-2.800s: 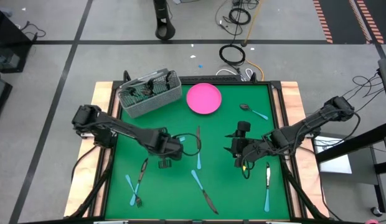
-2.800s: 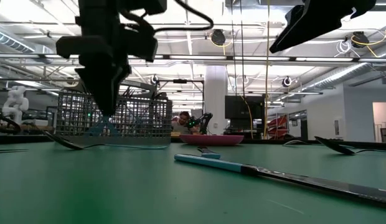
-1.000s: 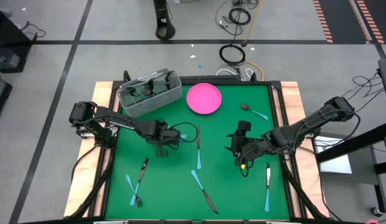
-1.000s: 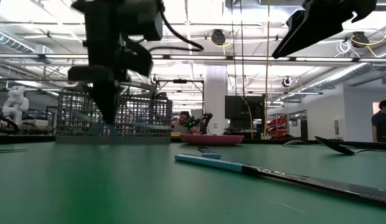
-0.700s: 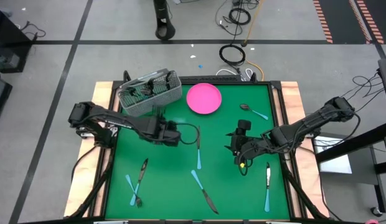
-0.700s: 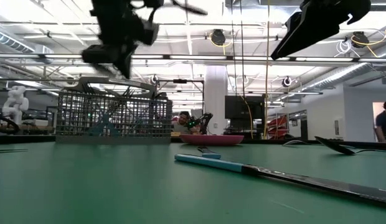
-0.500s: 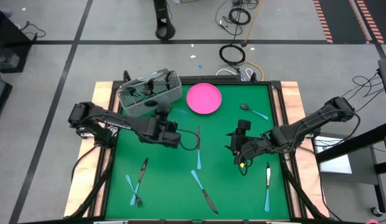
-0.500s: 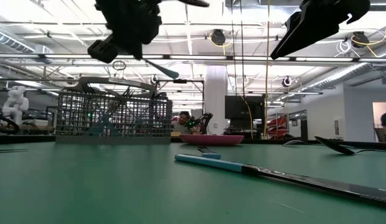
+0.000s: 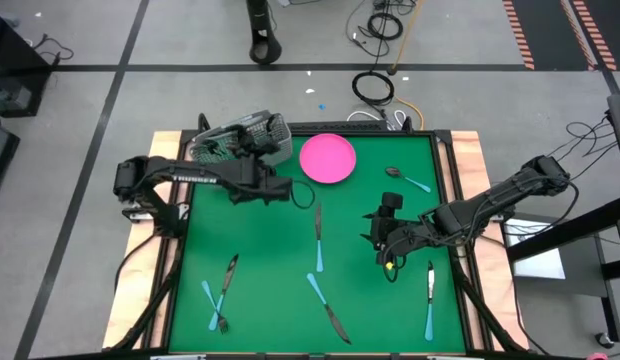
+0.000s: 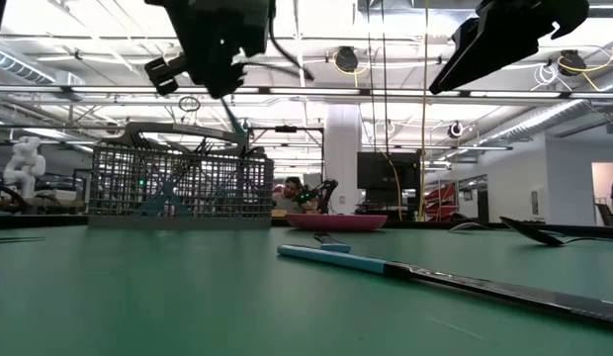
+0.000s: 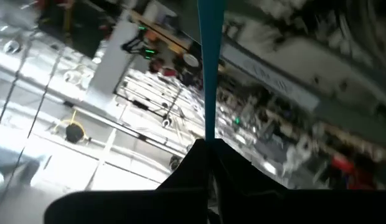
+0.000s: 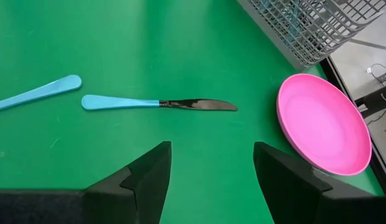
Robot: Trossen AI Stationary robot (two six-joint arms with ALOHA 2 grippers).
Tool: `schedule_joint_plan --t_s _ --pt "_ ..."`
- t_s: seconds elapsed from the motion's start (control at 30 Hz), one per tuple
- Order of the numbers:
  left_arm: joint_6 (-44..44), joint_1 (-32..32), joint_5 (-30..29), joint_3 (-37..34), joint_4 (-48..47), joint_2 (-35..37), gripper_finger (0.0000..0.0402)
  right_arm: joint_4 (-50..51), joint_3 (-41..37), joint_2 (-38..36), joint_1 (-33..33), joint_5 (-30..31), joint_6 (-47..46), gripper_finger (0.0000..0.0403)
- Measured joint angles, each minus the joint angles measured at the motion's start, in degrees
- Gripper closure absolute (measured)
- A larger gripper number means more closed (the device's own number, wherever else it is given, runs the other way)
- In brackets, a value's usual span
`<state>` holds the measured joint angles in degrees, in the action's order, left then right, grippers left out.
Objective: Sort silverware
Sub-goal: Put the blue spoon into the gray silverware holder
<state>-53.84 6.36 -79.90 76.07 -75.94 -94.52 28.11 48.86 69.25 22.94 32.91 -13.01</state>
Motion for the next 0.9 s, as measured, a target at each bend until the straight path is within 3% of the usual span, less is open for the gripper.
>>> schedule_joint_plan --t_s 0.33,0.5,0.77,0.9 --pt "-6.69 7.43 0.34 0.02 -1.90 0.02 0.0400 0.53 0.00 0.00 0.00 0.00 0.02 0.0186" --pt "-12.13 9.55 4.61 0.04 -0.45 0.02 0.0400 0.42 0.00 0.00 0.00 0.00 0.02 0.0186" --pt "-21.65 10.42 8.13 0.07 8.23 -0.62 0.0400 -0.54 0.00 0.00 -0.60 0.02 0.45 0.0186" --pt "-24.03 10.40 7.12 0.07 10.96 -3.11 0.0400 -0.52 0.00 0.00 -0.87 0.02 0.45 0.0186"
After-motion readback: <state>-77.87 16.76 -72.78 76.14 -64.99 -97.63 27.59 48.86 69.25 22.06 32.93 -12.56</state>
